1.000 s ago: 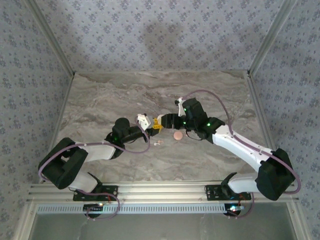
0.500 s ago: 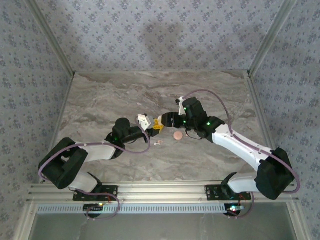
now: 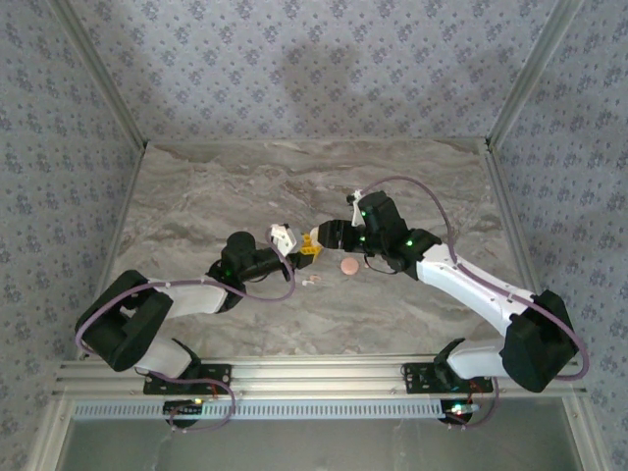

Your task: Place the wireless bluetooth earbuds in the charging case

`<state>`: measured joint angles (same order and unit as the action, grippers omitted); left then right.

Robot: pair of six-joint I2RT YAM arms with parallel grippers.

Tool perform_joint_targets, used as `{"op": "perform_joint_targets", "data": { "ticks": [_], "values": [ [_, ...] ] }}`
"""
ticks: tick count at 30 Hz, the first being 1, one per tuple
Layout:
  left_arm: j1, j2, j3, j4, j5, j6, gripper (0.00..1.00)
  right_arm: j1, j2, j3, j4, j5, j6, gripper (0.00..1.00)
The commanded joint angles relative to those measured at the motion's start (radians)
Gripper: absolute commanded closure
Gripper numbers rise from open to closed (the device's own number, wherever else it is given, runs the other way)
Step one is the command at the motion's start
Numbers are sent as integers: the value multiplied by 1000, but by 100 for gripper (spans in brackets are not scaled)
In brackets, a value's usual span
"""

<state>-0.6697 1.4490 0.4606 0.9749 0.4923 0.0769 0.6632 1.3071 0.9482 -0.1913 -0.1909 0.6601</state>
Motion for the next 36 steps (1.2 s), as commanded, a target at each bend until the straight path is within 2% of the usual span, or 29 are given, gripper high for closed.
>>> {"op": "perform_joint_targets", "data": {
  "ticks": [1,13,22,25,33,36],
  "values": [
    [-1,-33,10,38,22,-11,90,-33,-15,19,-52,102,24,35],
    [-1,-32,18,30,18,-11,91,-38,-45,14,-75,139,44,35],
    [-2,-29,19,21,7,-8,91,-35,-77,8,-31,84,14,35],
    [-2,-39,10,3,-50,-16,91,-33,-102,11,-55,73,4,36],
    [4,-102,-52,-64,-204,-72,92,-13,-73,91,-315,63,-23,40],
    [12,-146,-57,-147,-242,-86,92,-1,-31,130,-383,50,-134,42]
  ]
}}
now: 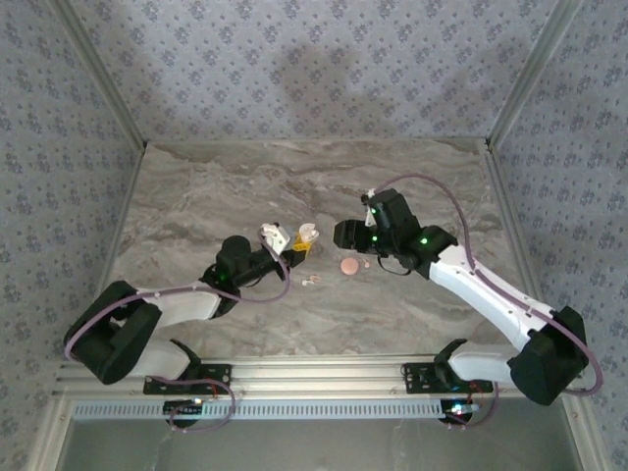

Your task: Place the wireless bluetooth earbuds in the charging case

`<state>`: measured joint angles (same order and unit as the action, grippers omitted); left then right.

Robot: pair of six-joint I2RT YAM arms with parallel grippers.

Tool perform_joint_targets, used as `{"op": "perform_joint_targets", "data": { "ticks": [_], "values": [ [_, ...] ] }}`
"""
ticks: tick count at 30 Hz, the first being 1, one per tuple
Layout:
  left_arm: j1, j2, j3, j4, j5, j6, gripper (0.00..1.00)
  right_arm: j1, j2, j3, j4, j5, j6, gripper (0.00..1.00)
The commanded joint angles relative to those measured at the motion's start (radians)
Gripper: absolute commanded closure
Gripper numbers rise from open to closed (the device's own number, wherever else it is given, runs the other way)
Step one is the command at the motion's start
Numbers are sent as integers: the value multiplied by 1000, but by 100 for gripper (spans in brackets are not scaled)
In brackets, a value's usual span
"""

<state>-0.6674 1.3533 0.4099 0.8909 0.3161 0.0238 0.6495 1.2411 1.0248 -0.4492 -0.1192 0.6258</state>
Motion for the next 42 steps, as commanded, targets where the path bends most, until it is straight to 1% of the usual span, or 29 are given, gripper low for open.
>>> {"op": "perform_joint_targets", "data": {
  "ticks": [1,4,8,11,14,18,21,27,32,42],
  "values": [
    [14,-64,-6,-85,-73,-40,92,17,49,68,-142,-26,-138,43],
    [52,-104,-21,-131,-82,-92,92,36,100,113,-197,-42,-308,45],
    [133,-138,-72,-109,-93,-201,93,70,159,138,-198,-90,-607,44],
    [188,-165,-102,-115,-120,-264,94,102,209,159,-196,-96,-794,43],
    [237,-196,-120,-141,-136,-306,94,131,274,204,-204,-108,-984,46],
    [280,-261,-131,-214,-200,-319,94,167,353,212,-172,-112,-1224,49],
    [308,-310,-141,-251,-229,-319,94,169,436,256,-166,-113,-1295,50],
    [356,-375,-162,-288,-250,-316,94,190,602,350,-217,-96,-1390,54],
    [376,-395,-172,-300,-252,-308,94,198,679,387,-216,-98,-1428,55],
    [393,-390,-168,-302,-229,-292,93,212,797,465,-297,-86,-1467,56]
  ]
}}
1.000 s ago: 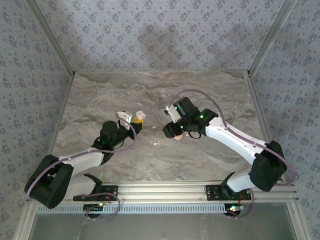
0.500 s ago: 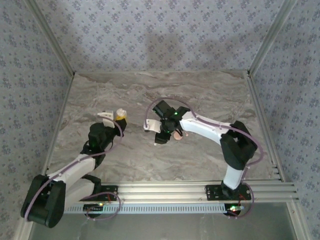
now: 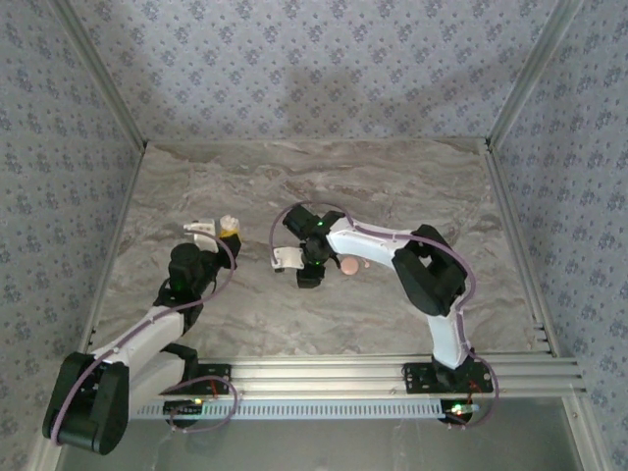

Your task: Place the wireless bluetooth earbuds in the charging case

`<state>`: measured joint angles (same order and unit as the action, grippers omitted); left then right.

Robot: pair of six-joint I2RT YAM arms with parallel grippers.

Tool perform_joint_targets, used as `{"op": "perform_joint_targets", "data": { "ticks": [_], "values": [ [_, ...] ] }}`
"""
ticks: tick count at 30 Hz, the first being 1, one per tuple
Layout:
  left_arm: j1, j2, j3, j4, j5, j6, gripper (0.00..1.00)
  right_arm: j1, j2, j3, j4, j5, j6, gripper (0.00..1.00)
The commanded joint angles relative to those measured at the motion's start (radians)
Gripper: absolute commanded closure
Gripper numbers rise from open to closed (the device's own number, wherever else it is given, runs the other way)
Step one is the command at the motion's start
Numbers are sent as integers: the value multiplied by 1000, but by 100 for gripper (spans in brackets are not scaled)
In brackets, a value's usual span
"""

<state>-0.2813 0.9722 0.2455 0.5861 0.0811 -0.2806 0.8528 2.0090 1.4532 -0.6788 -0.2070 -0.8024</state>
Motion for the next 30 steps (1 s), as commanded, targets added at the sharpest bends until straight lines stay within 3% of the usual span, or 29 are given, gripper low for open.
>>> {"op": "perform_joint_targets", "data": {
  "ticks": [1,11,23,30],
  "values": [
    [7,-9,-3,3,6,11,93,11,36,42,-78,0,-44,55],
    [8,-9,-6,11,13,4,93,18,73,46,-92,33,-37,60],
    [9,-7,-9,14,23,6,93,24,57,8,-32,75,-1,78],
    [8,25,5,36,110,33,93,19,-30,-34,50,43,58,80]
  ]
}}
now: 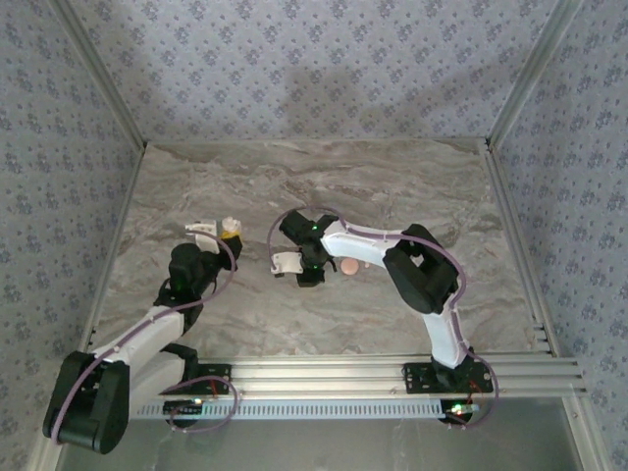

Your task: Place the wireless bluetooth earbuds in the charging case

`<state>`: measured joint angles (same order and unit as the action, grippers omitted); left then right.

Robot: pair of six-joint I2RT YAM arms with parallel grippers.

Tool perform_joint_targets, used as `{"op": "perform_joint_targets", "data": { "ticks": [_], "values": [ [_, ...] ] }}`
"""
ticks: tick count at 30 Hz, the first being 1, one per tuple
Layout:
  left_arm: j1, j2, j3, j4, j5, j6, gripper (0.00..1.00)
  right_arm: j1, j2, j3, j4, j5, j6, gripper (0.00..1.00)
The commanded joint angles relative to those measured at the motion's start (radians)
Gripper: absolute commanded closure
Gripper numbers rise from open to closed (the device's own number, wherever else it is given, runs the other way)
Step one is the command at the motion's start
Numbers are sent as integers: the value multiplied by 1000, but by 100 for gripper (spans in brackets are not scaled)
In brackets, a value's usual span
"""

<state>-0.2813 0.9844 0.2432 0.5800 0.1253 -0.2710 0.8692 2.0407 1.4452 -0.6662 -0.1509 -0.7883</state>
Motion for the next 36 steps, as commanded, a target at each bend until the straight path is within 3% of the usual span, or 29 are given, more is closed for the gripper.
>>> {"op": "perform_joint_targets", "data": {
  "ticks": [1,9,16,22,28,36],
  "values": [
    [6,22,14,45,96,25,93,-1,-85,-39,60,-23,60,81],
    [-50,100,57,118,214,52,93,-48,-370,-226,288,-66,244,80],
    [-174,248,152,221,339,116,93,-84,-707,-498,580,-61,438,81],
    [-258,397,247,345,465,115,93,-119,-917,-629,737,-79,505,81],
    [-316,469,324,388,545,115,93,-151,-1019,-683,798,-129,526,81],
    [-369,495,373,376,618,133,93,-171,-1015,-671,777,-162,489,81]
  ]
}}
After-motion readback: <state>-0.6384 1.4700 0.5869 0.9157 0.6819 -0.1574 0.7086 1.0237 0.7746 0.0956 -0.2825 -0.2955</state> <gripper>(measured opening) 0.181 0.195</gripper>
